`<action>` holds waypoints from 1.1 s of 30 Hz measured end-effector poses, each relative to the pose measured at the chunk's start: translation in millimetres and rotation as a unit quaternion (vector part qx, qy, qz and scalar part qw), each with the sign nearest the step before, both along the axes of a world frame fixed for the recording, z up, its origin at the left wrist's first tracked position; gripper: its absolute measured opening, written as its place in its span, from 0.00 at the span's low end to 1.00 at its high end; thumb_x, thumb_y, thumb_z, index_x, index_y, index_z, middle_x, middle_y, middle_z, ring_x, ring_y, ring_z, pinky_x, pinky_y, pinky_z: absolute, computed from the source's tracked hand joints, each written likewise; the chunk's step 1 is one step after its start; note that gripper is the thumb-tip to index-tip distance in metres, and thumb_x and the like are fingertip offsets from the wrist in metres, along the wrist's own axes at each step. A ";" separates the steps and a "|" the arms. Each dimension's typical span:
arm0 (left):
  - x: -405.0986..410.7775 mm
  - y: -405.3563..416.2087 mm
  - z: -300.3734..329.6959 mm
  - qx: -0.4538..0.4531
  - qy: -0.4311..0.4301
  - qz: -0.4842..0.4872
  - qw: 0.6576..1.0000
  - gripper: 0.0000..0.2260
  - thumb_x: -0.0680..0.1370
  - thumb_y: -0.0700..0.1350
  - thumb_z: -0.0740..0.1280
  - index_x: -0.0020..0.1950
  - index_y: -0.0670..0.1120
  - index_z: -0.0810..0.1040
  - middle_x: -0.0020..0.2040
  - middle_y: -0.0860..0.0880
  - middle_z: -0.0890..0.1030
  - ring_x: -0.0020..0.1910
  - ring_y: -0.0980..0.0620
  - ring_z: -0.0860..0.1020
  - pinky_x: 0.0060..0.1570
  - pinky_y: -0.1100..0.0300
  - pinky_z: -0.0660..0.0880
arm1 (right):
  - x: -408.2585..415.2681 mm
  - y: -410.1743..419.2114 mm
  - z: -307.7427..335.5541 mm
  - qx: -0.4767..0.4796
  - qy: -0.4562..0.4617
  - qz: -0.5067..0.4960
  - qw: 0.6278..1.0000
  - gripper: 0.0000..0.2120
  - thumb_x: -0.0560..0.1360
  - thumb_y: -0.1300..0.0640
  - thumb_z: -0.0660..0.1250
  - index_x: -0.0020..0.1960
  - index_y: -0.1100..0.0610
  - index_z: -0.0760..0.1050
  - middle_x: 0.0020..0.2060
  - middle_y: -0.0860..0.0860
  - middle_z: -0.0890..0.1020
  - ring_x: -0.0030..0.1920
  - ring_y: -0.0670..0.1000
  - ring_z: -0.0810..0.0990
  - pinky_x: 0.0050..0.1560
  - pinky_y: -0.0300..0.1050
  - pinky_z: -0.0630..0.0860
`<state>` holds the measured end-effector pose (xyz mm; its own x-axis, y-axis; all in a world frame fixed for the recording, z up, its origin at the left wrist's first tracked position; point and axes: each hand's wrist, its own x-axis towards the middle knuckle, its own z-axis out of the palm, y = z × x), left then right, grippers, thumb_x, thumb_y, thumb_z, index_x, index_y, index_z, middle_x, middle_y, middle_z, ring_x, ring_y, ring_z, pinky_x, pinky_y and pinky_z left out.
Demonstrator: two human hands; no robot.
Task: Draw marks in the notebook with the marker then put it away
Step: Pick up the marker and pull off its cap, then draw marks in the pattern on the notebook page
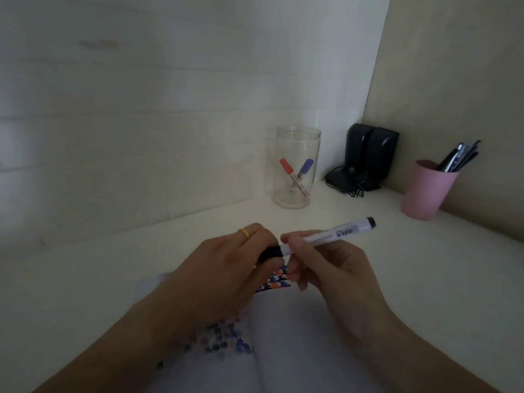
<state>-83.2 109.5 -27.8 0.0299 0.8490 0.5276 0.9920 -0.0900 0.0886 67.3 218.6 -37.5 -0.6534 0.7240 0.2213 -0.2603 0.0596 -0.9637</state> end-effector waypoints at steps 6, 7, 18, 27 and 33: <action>7.7 -1.8 2.8 -0.026 -0.108 -0.060 0.992 0.13 0.84 0.54 0.51 0.44 0.51 0.66 0.37 0.55 0.71 0.34 0.53 0.71 0.35 0.62 0.66 | 5.7 -1.9 4.2 -0.011 0.051 0.020 0.998 0.16 0.73 0.55 0.68 0.43 0.69 0.82 0.26 0.57 0.78 0.25 0.50 0.74 0.25 0.41 0.72; 9.9 -1.5 5.0 -0.029 -0.130 -0.069 0.989 0.14 0.84 0.54 0.51 0.43 0.50 0.67 0.36 0.54 0.72 0.34 0.52 0.71 0.36 0.62 0.66 | 4.8 -4.7 4.3 -0.008 0.049 0.024 0.998 0.16 0.73 0.55 0.68 0.42 0.69 0.82 0.25 0.57 0.78 0.25 0.51 0.73 0.25 0.40 0.71; -29.4 13.4 -8.7 0.053 -0.146 0.118 0.981 0.10 0.83 0.52 0.57 0.50 0.51 0.76 0.43 0.55 0.77 0.39 0.58 0.73 0.41 0.61 0.70 | 18.4 16.9 6.3 0.003 0.037 -0.024 0.999 0.13 0.72 0.55 0.68 0.45 0.65 0.84 0.27 0.55 0.79 0.27 0.50 0.75 0.26 0.40 0.74; -38.9 24.3 -31.7 -0.084 -0.136 0.177 0.971 0.19 0.81 0.50 0.61 0.71 0.50 0.73 0.60 0.48 0.77 0.59 0.48 0.74 0.59 0.54 0.72 | 13.8 22.2 -6.2 -0.054 -0.035 -0.027 0.998 0.09 0.77 0.62 0.68 0.51 0.67 0.82 0.31 0.58 0.84 0.30 0.51 0.82 0.29 0.40 0.80; -38.2 9.2 -22.3 -0.043 -0.123 0.174 0.976 0.17 0.79 0.55 0.62 0.65 0.53 0.76 0.56 0.55 0.77 0.49 0.56 0.73 0.49 0.58 0.73 | 12.3 27.6 -6.4 -0.062 -0.061 -0.047 0.995 0.04 0.75 0.63 0.71 0.47 0.63 0.83 0.33 0.59 0.84 0.31 0.53 0.82 0.31 0.42 0.80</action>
